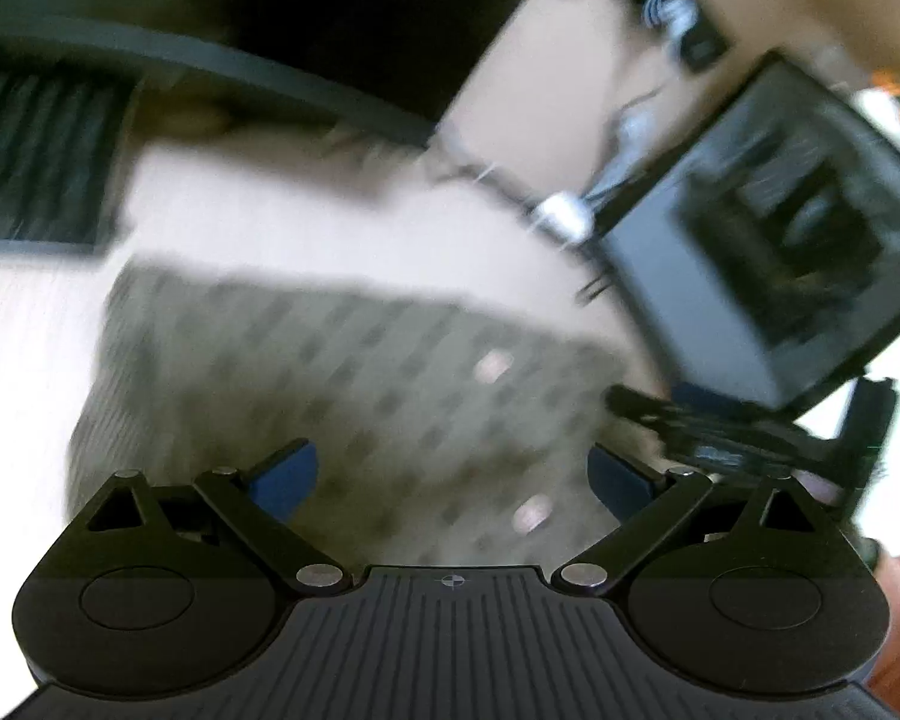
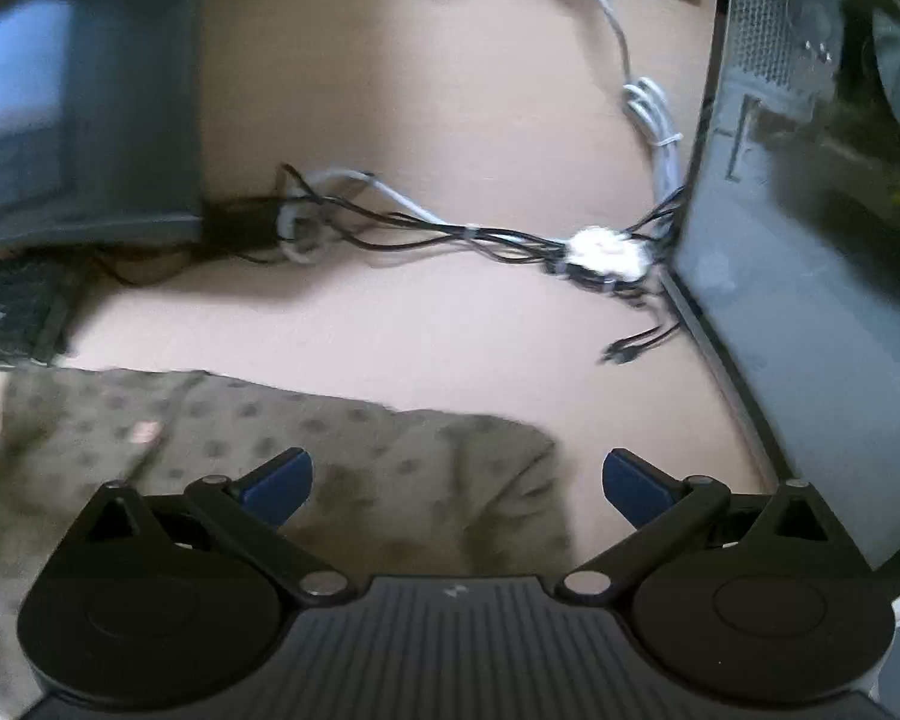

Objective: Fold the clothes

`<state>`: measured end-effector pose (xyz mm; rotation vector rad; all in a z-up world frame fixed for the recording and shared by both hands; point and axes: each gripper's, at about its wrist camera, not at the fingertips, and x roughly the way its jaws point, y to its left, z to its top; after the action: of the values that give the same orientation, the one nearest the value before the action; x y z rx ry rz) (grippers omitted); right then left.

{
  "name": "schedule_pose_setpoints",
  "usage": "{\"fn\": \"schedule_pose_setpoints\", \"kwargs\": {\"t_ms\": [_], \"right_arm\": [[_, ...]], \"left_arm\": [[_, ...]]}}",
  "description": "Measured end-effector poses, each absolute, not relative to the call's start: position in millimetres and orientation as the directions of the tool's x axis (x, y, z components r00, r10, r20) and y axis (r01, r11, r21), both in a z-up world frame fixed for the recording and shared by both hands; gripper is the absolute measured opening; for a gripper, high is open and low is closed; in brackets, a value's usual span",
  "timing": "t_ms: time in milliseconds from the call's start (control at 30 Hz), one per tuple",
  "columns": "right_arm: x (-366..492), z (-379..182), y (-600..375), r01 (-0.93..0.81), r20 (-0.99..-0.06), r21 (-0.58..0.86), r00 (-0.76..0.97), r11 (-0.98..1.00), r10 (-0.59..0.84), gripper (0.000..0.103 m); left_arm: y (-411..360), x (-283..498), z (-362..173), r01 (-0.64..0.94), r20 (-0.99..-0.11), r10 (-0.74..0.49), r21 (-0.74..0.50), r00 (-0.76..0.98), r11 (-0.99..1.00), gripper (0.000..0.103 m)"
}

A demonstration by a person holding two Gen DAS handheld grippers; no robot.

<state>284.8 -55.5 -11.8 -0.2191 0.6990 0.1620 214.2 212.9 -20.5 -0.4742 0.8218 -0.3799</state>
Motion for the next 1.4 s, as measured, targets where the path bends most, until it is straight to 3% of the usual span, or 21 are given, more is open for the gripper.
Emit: {"fn": "schedule_pose_setpoints", "kwargs": {"t_ms": [133, 267, 367, 467, 567, 767, 867, 933, 1167, 1267, 1333, 1400], "right_arm": [[291.9, -47.2, -48.7, -0.220, -0.667, -0.290, 0.744, 0.931, -0.032, 0.103], [278.5, -34.5, -57.4, -0.210, -0.635, -0.283, 0.772, 0.936, -0.019, 0.103], [249.9, -18.2, -60.5, -0.270, -0.614, -0.238, 0.786, 0.933, 0.071, 0.103], [228.3, -23.5, -66.7, -0.313, -0.655, -0.190, 0.746, 0.931, 0.117, 0.103], [223.7, -49.8, -71.1, -0.300, -0.713, -0.200, 0.698, 0.933, 0.072, 0.103], [220.8, -39.3, -76.6, -0.275, -0.687, -0.173, 0.722, 0.946, 0.084, 0.103], [237.5, -23.2, -87.3, -0.224, -0.669, -0.072, 0.734, 0.972, 0.119, 0.103], [256.4, -13.1, -94.2, -0.208, -0.670, 0.073, 0.714, 0.975, 0.202, 0.103], [321.6, -3.4, -94.8, -0.197, -0.535, 0.645, 0.573, 0.738, 0.621, 0.103], [344.1, -24.3, -83.2, -0.172, -0.520, 0.725, 0.499, 0.667, 0.694, 0.103], [351.3, -36.9, -77.6, -0.167, -0.580, 0.659, 0.507, 0.733, 0.637, 0.102], [351.3, -44.3, -78.6, -0.187, -0.621, 0.567, 0.542, 0.802, 0.566, 0.082]], "left_arm": [[209.5, 231.3, -40.1, 0.083, -0.656, -0.469, -0.529, 0.591, 0.844, 0.099], [206.8, 244.1, -54.3, 0.034, -0.699, -0.443, -0.515, 0.561, 0.857, 0.101], [212.0, 236.9, -48.5, 0.016, -0.700, -0.443, -0.525, 0.559, 0.851, 0.101], [219.7, 228.0, -46.3, 0.022, -0.691, -0.450, -0.534, 0.566, 0.845, 0.101], [227.3, 219.2, -44.1, 0.027, -0.681, -0.457, -0.542, 0.572, 0.840, 0.101], [243.7, 202.4, -35.3, 0.034, -0.658, -0.457, -0.549, 0.598, 0.835, 0.101], [255.5, 195.7, -22.2, 0.005, -0.653, -0.401, -0.519, 0.643, 0.855, 0.101], [262.3, 193.1, -16.2, -0.013, -0.645, -0.377, -0.514, 0.665, 0.858, 0.101], [257.0, 229.4, -13.1, 0.058, -0.533, -0.488, -0.632, 0.691, 0.773, 0.101], [256.6, 253.0, -30.1, 0.009, -0.538, -0.492, -0.668, 0.685, 0.744, 0.101], [257.5, 266.7, -42.9, -0.031, -0.553, -0.486, -0.681, 0.677, 0.731, 0.101], [262.9, 272.7, -55.8, -0.050, -0.554, -0.499, -0.701, 0.667, 0.712, 0.101]]}}
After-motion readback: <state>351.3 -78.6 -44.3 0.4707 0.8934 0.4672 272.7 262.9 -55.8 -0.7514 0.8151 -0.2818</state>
